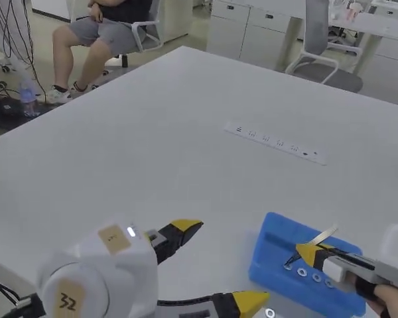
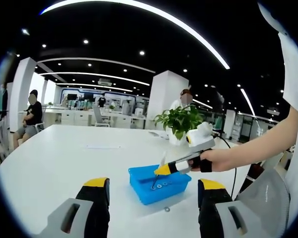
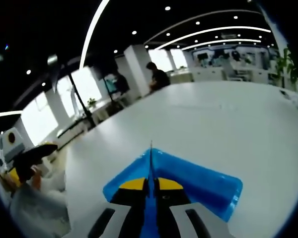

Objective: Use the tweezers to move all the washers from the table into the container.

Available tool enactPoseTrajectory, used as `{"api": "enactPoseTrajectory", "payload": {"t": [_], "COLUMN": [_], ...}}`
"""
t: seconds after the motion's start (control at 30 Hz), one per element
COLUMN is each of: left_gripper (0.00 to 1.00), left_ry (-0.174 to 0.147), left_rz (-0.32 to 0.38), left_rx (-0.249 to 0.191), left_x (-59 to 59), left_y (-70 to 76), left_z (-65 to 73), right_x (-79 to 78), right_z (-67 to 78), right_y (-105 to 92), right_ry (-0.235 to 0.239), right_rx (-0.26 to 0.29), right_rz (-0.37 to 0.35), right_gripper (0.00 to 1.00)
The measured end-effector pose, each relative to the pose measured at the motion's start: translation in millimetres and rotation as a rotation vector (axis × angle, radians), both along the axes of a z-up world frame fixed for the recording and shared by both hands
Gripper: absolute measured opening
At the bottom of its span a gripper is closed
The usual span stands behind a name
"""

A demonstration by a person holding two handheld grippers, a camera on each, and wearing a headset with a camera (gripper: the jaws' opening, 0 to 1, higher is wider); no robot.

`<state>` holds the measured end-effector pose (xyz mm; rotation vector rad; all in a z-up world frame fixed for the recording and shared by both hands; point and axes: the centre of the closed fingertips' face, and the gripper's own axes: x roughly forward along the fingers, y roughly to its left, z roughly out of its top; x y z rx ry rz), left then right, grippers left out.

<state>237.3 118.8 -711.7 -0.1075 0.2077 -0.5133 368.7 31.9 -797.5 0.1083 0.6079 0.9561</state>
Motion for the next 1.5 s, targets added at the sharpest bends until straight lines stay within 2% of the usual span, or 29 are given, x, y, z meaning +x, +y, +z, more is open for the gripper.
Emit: {"api": "enactPoseTrajectory", "payload": {"t": [0.2,0.23,0.37,0.4,0.5,0.53,0.63,0.77,0.8,0.97,1.17,1.3,1.33,1.47,1.5], "left_gripper": [0.72,0.72,0.72,0.72,0.72,0.72,0.72,0.72,0.72,0.71,0.71,0.71,0.71,0.71,0.71], "left_ry": [-0.001,-0.001,0.0,0.0,-0.001,0.0,0.001,0.005,0.006,0.009,0.016,0.021,0.023,0.027,0.028], "left_rz": [0.008,0.005,-0.002,-0.003,-0.004,-0.004,-0.007,-0.01,-0.011,-0.011,-0.018,-0.024,-0.025,-0.031,-0.032], "left_rx": [-0.005,-0.003,0.001,0.002,-0.003,-0.001,-0.001,0.003,0.003,0.004,0.011,0.018,0.024,0.035,0.035], "left_x": [0.2,0.0,-0.5,-0.6,-0.4,-0.3,-0.4,-0.6,-0.6,-0.5,-0.4,-0.7,-0.7,-1.3,-1.3], "left_y": [1.5,0.9,-0.7,-0.9,-1.3,-1.1,-1.4,-2.2,-2.5,-2.5,-3.3,-4.8,-4.8,-6.1,-6.1], "left_z": [0.5,0.4,-0.1,-0.2,0.2,-0.3,-0.7,-1.5,-1.5,-2.2,-4.6,-5.7,-6.6,-8.0,-8.1], "right_x": [-7.8,-14.3,-33.7,-42.8,-66.8,-76.4,-88.5,-91.2,-90.5,-88.8,-85.7,-89.7,-91.1,-94.5,-97.8], "right_z": [27.5,35.7,53.2,57.2,58.8,55.7,42.0,21.6,13.0,-7.7,-14.2,-19.7,-20.3,-18.3,-18.0], "right_y": [-8.7,-7.2,-3.2,0.3,9.9,13.7,16.3,14.4,11.5,7.2,6.4,8.4,9.0,11.9,14.8], "right_ry": [-0.019,-0.019,-0.023,-0.026,-0.018,-0.01,-0.008,0.007,0.007,0.034,0.017,0.001,-0.01,-0.104,-0.146], "right_rx": [0.093,0.12,0.18,0.199,0.211,0.201,0.155,0.101,0.069,0.018,-0.022,-0.057,-0.066,-0.132,-0.161], "right_rz": [-0.036,-0.036,-0.025,-0.008,0.047,0.076,0.123,0.123,0.124,0.113,0.105,0.133,0.144,0.202,0.242], "right_gripper": [0.04,0.04,0.04,0.04,0.04,0.04,0.04,0.04,0.04,0.04,0.04,0.04,0.04,0.04,0.04]}}
